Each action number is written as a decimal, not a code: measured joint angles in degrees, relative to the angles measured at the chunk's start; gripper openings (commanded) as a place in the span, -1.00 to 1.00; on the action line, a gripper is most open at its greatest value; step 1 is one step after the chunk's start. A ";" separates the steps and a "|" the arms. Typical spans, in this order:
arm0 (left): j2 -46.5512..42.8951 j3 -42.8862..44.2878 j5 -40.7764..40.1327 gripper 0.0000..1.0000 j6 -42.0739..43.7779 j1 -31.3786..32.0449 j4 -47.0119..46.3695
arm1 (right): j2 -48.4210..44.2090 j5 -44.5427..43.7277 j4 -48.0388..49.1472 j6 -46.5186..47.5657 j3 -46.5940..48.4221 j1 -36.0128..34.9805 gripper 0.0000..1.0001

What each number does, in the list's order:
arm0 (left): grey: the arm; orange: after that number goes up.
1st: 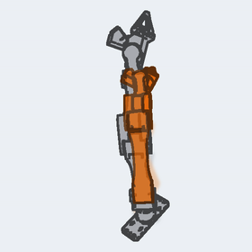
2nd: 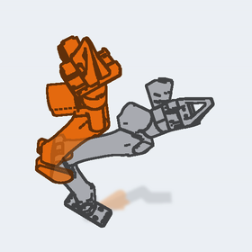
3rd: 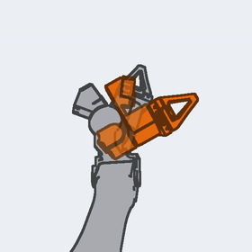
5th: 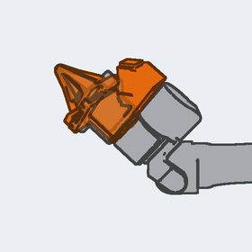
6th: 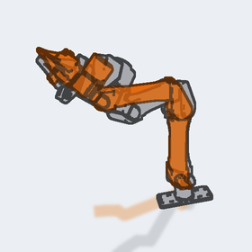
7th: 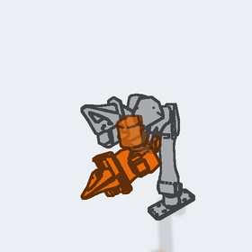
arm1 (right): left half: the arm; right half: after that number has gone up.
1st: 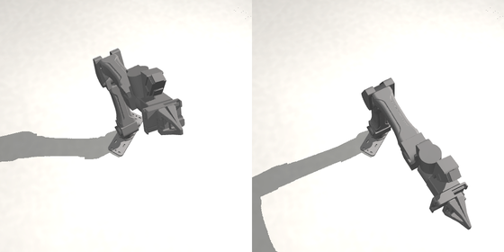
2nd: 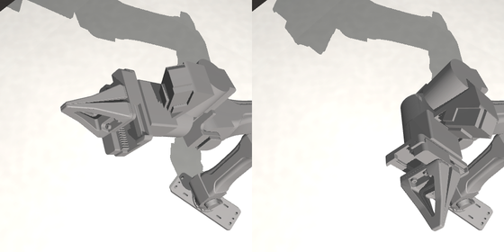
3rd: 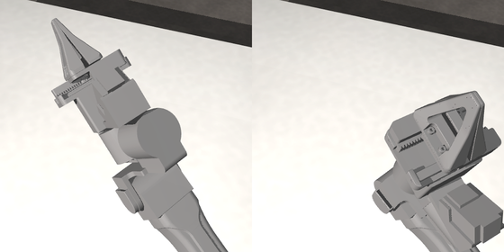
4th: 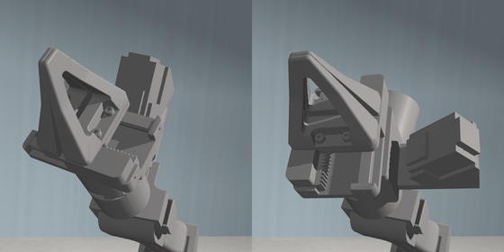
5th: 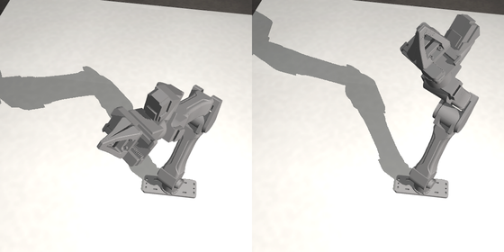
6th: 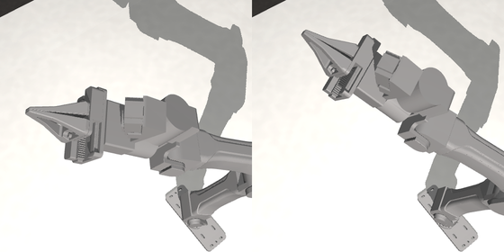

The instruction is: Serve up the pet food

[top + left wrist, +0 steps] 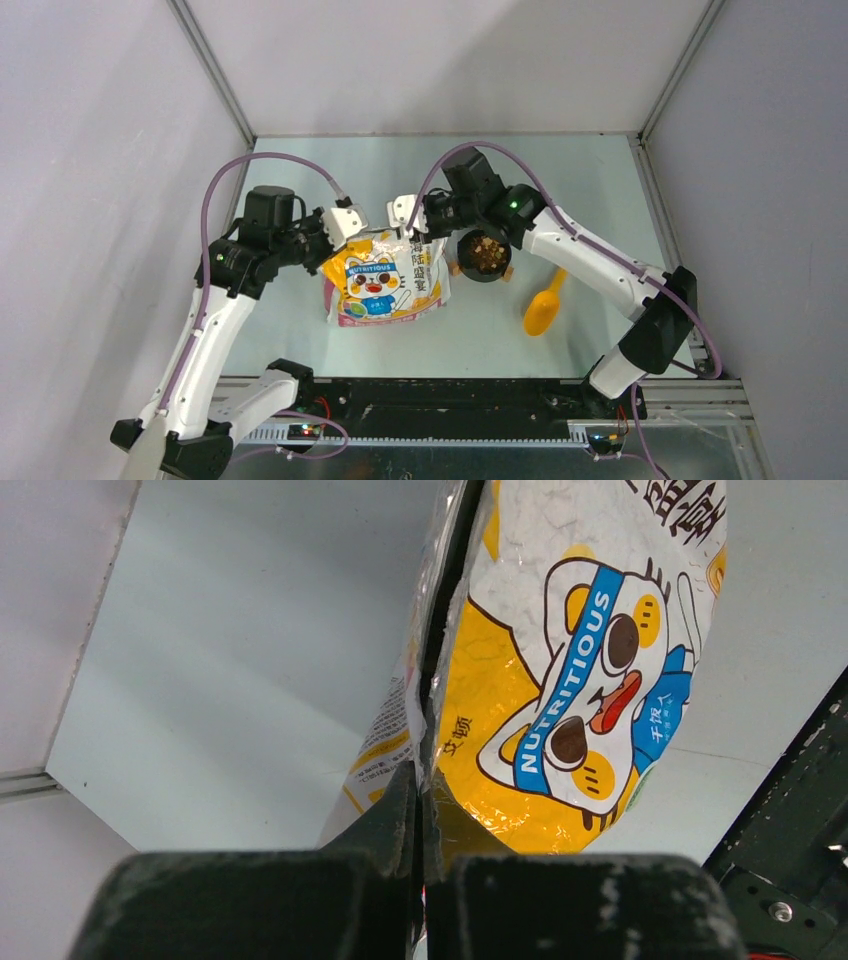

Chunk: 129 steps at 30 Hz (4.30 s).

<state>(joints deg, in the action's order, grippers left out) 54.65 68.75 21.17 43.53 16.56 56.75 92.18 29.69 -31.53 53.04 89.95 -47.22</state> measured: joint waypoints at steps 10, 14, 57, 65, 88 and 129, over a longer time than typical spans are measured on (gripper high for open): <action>0.26 -0.20 0.09 -1.00 -2.08 -0.37 -1.40 | 0.11 -2.80 1.29 1.46 -1.86 -1.18 -1.00; 0.24 -0.59 0.11 -1.00 -2.12 -0.61 -2.19 | 0.87 -3.69 1.68 -0.35 -1.22 -1.36 -0.19; 7.54 2.34 9.16 -1.00 21.11 4.72 -5.33 | 4.81 6.43 -16.76 -3.23 12.74 6.99 -1.00; 12.57 8.39 15.87 -1.00 10.10 -0.90 0.63 | 4.09 14.27 -18.36 -10.14 12.87 10.95 -0.11; 17.90 13.79 19.87 -0.24 0.22 -2.05 4.85 | 1.09 18.71 -12.20 -12.44 4.37 14.47 -1.00; 19.26 13.57 20.96 -0.34 5.05 8.48 0.33 | -6.36 5.20 -4.33 -2.38 -3.74 2.19 -0.21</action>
<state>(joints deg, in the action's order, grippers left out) 73.91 82.32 42.13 48.58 25.04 57.08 85.82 34.89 -35.86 50.65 86.21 -45.04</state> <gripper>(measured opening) 0.304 0.400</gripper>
